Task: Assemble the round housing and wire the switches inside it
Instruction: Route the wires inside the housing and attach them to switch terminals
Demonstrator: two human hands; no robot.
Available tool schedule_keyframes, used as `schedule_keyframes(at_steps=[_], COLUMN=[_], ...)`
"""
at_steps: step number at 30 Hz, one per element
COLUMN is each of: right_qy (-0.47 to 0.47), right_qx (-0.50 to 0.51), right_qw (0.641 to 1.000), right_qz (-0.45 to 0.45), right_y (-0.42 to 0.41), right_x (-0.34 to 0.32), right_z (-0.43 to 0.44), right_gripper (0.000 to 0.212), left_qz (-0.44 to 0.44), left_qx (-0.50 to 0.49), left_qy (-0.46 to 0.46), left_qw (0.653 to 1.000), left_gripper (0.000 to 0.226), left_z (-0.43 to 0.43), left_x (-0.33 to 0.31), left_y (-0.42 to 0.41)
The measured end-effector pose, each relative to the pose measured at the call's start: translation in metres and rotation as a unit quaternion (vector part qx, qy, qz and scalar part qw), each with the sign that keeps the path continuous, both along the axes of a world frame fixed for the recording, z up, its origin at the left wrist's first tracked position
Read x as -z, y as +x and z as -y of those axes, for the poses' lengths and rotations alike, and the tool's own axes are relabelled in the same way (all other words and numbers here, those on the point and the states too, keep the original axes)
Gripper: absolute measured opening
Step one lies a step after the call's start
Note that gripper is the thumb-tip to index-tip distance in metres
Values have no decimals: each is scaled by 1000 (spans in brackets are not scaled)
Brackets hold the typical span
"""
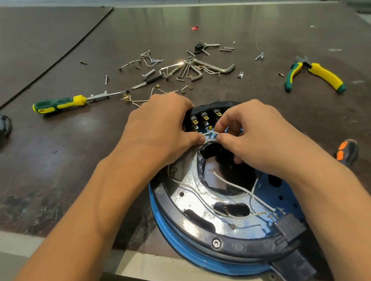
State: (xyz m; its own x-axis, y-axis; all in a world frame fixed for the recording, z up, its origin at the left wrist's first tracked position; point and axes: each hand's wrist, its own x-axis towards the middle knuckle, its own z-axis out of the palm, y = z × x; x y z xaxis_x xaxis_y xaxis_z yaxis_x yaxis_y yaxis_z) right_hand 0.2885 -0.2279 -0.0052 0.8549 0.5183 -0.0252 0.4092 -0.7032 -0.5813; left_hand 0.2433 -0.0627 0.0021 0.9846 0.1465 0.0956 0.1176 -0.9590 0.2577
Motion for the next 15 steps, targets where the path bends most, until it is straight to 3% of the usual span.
schedule_keyframes(at_steps=[6, 15], right_qy=[0, 3], right_qx=[-3, -19], right_qw=[1000, 1000], right_qz=[-3, -3], right_y=[-1, -2], right_x=[0, -3], right_z=[1, 2], right_gripper=[16, 21], left_qz=[-34, 7], left_qx=[50, 51], left_qy=[-43, -33], left_qw=[997, 998], left_gripper=[79, 54], left_z=[-14, -9], left_x=[-3, -3], left_y=[-3, -6])
